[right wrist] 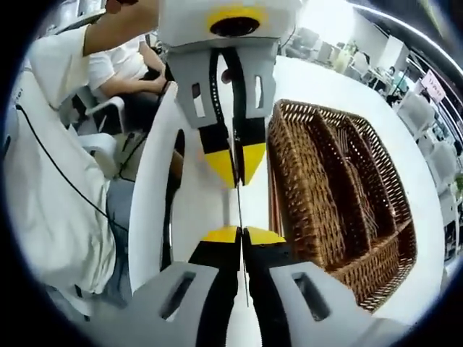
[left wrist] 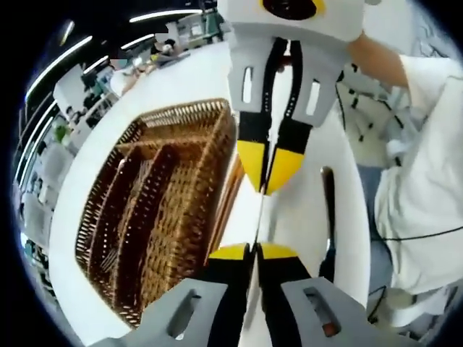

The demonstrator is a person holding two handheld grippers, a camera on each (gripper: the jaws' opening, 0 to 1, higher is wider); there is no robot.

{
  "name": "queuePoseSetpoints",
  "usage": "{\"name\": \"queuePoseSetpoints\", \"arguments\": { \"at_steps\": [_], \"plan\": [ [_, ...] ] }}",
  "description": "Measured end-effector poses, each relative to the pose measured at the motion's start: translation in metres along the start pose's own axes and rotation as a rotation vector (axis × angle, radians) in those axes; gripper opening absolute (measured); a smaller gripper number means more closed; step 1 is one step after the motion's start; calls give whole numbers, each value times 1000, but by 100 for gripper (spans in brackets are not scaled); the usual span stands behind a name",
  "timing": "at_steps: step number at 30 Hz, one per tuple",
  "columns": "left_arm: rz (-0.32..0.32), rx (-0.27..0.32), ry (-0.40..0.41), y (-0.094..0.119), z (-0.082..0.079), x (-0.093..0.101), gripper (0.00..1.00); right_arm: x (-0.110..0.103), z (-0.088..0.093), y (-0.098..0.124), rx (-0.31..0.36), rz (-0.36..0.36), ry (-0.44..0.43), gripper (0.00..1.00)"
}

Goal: Arrange the knives, forks, and spoons in their matching storage slots by inserting each utensil handle-first until every utensil is classified and aligned in the correct compartment

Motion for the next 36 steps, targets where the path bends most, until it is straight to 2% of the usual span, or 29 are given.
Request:
{"name": "queuePoseSetpoints", "arguments": {
  "at_steps": [4, 13, 22, 28, 31, 36],
  "plan": [
    [-42, -13, -43, 6, -5, -9, 3, 9, -5, 4, 16, 20, 2, 1],
    [-71, -39, -45, 20, -15, -30, 3, 27, -13, 13, 62, 47, -3, 1],
    [-103, -80, -74, 24, -23, -43, 3, 43, -16, 15, 81, 63, -8, 1],
    [-103, -100, -71, 24, -26, -57, 3, 58, -15, 12, 102, 73, -29, 1],
    [-97, -105, -60, 22, -25, -69, 3, 63, -13, 9, 104, 68, -43, 1],
    [-87, -121, -52, 14, -21, -75, 3, 72, -10, 1, 107, 52, -51, 1]
  ]
}}
Point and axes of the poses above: the point that each gripper's makers call its tool centre point, and the gripper's own axes: y roughly backward along the fingers, x roughly to its right, z roughly out of its underside, the point moved 6 cm from there along y, roughly backward along the fingers, and after that the axes turned 4 degrees about z, right-handed, at the moved point
